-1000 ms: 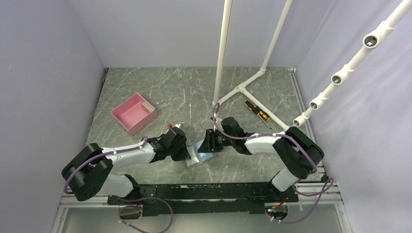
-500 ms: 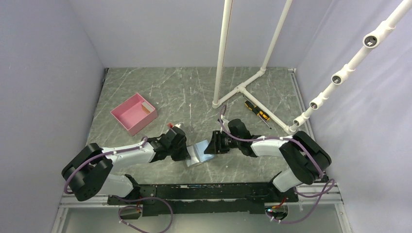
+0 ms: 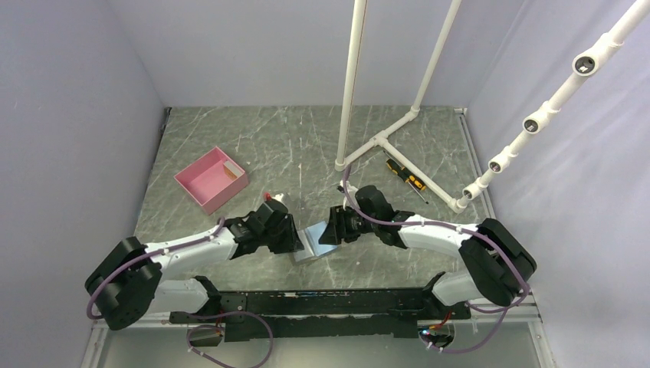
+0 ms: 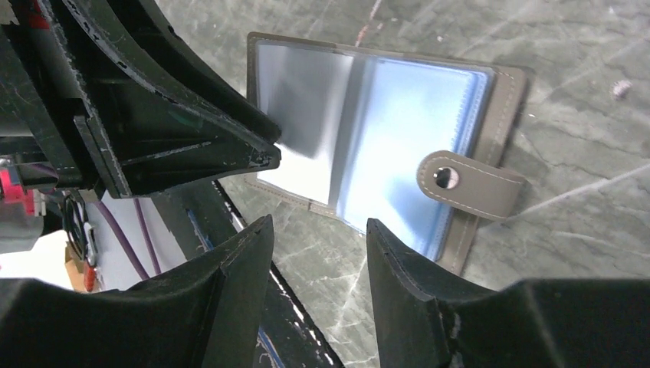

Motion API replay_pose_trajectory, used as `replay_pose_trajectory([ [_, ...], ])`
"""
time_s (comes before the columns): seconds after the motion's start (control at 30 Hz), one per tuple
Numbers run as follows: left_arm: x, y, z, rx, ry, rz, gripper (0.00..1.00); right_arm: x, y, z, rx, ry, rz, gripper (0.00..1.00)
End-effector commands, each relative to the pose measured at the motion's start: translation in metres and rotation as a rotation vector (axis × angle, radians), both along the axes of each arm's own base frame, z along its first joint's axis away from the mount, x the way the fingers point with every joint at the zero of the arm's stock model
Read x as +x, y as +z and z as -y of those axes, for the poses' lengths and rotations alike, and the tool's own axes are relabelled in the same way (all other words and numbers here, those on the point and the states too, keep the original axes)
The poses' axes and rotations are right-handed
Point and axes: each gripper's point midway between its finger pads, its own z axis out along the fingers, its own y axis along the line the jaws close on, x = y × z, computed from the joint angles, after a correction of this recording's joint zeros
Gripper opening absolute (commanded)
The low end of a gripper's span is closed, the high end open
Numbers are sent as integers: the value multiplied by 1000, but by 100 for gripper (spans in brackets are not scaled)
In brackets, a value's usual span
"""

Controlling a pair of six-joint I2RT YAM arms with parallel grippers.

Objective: Put the credit cards into the card holder
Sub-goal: Open the card holder at the center of the board.

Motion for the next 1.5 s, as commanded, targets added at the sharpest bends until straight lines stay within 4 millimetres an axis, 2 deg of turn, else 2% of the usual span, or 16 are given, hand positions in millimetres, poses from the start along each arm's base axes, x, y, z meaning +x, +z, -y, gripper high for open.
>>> replay_pose_trajectory([
  [0.0,7,31,11,-71,-30,72,35,11,23,-7,-3,9,101,51],
  [0.13,10,45,10,-79,-29,103,40,13,23,-8,-37,13,128,52],
  [0.37,8,53,6,-89,-21,123,51,15,17,-9,-122,6,179,53],
  [0.5,9,48,2,-67,-13,121,59,16,15,-10,-133,1,182,53],
  [0.6,8,39,-1,-35,-15,103,61,18,15,-9,-138,-9,184,49],
  [0.73,6,21,-9,43,-12,67,62,24,10,3,-192,-68,192,45],
  [0.8,5,13,-12,61,-8,53,61,24,10,5,-193,-74,195,44],
  [0.97,2,2,-16,82,4,27,46,21,4,3,-185,-61,175,43],
  [1.13,-2,-5,-20,107,5,3,37,16,7,-7,-128,-25,174,40],
  [1.27,-5,-13,-23,119,9,-13,30,14,3,-7,-125,-16,167,38],
  [1.37,-6,-17,-24,124,12,-22,25,14,-2,-7,-141,-6,170,41],
  [1.47,-6,-20,-24,123,16,-25,20,10,-2,-16,-113,47,169,44],
])
